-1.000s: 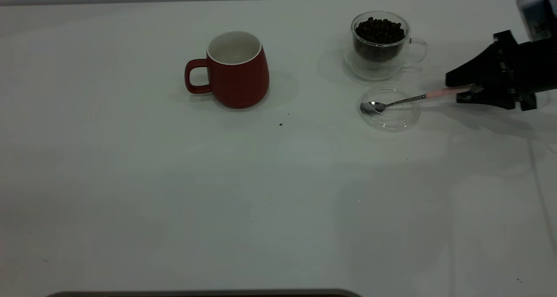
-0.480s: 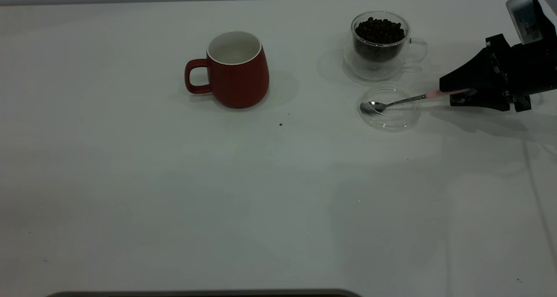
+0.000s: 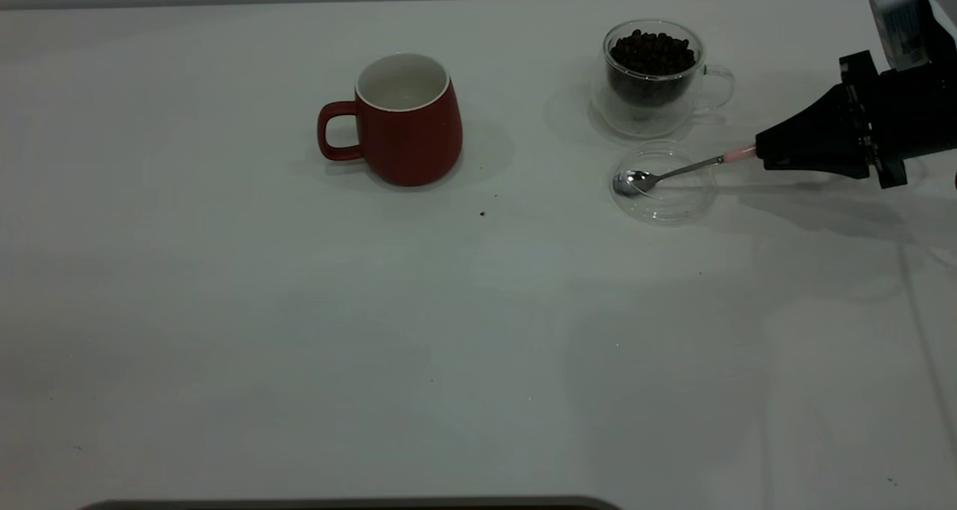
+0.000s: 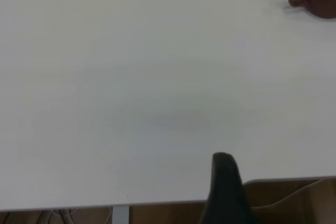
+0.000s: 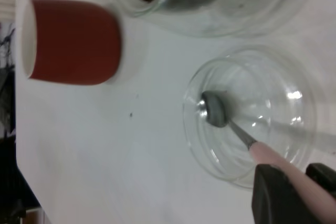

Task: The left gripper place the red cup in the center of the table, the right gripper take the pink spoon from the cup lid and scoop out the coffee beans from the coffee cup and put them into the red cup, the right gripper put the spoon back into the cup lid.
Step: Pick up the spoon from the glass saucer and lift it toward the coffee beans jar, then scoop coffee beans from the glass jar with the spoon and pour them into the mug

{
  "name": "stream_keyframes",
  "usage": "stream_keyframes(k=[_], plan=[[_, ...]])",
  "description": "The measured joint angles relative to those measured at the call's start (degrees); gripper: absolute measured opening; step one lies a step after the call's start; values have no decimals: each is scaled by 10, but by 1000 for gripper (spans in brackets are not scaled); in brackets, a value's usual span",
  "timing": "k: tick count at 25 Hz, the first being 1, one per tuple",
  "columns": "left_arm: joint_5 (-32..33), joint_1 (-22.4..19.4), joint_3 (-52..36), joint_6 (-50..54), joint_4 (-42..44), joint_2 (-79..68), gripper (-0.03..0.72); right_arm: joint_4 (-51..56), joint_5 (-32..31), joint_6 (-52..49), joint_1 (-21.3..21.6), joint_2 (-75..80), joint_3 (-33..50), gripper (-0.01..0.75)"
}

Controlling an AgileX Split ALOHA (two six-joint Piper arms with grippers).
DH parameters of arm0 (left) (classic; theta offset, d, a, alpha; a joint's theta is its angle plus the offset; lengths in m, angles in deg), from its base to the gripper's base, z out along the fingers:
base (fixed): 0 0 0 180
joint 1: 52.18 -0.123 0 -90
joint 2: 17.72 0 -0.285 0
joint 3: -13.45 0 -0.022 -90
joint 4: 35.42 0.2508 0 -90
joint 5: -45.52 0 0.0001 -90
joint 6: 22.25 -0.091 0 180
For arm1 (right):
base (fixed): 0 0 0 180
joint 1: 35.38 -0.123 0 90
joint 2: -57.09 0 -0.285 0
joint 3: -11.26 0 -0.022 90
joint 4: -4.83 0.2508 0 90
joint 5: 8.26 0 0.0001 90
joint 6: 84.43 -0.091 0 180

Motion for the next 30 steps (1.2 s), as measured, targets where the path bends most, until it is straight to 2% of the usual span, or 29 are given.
stream_keyframes(k=[7,11,15,21,24,30], plan=[[0,0,0,0,0,0,586,-46,16,-18,19,-58,-1,113],[0,0,0,0,0,0,586,-67,-4,-46,30,-118,-1,113],[0,0,0,0,0,0,586,-62,-23,-52,9,-172,-1,113],[0,0,0,0,0,0,586,8,77,-67,-39,-165,-41,113],[0,0,0,0,0,0,586,19,105,-81,-45,-143,-69,113],[0,0,0,0,0,0,586,26,132,-86,-45,-107,-75,113]])
